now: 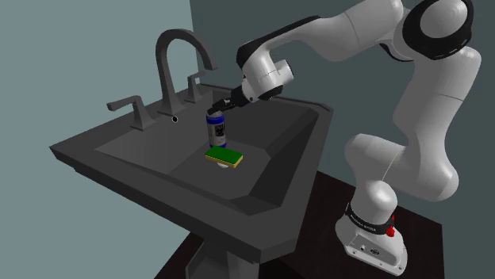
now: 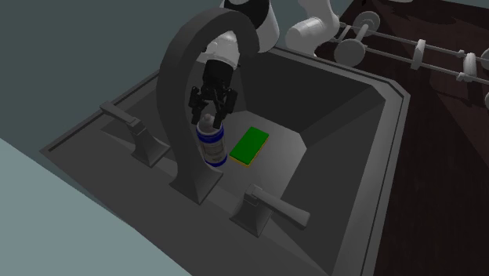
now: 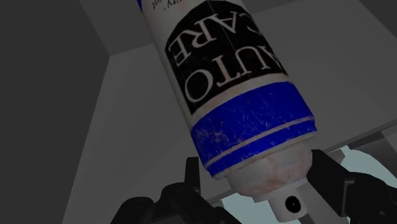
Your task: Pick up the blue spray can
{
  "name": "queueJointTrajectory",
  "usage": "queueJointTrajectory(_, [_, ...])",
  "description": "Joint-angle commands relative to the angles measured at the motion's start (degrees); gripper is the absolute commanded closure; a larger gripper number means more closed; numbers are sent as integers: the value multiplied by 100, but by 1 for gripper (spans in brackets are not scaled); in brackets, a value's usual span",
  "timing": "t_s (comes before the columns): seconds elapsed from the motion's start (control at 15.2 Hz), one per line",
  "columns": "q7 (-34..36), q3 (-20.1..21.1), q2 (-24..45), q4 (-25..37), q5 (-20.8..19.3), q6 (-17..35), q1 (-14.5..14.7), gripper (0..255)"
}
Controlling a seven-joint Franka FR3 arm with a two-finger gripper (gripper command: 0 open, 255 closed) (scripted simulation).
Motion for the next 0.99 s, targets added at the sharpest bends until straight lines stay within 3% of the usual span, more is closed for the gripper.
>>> queueJointTrajectory(0.0, [-21,-16,-1,-6,18,5,16,255])
queueJointTrajectory(0.46, [-93,-73,-4,8,83,15,79,255])
queueJointTrajectory(0.92, [1701,1335,148,-154,-1485,-338,-1475,255])
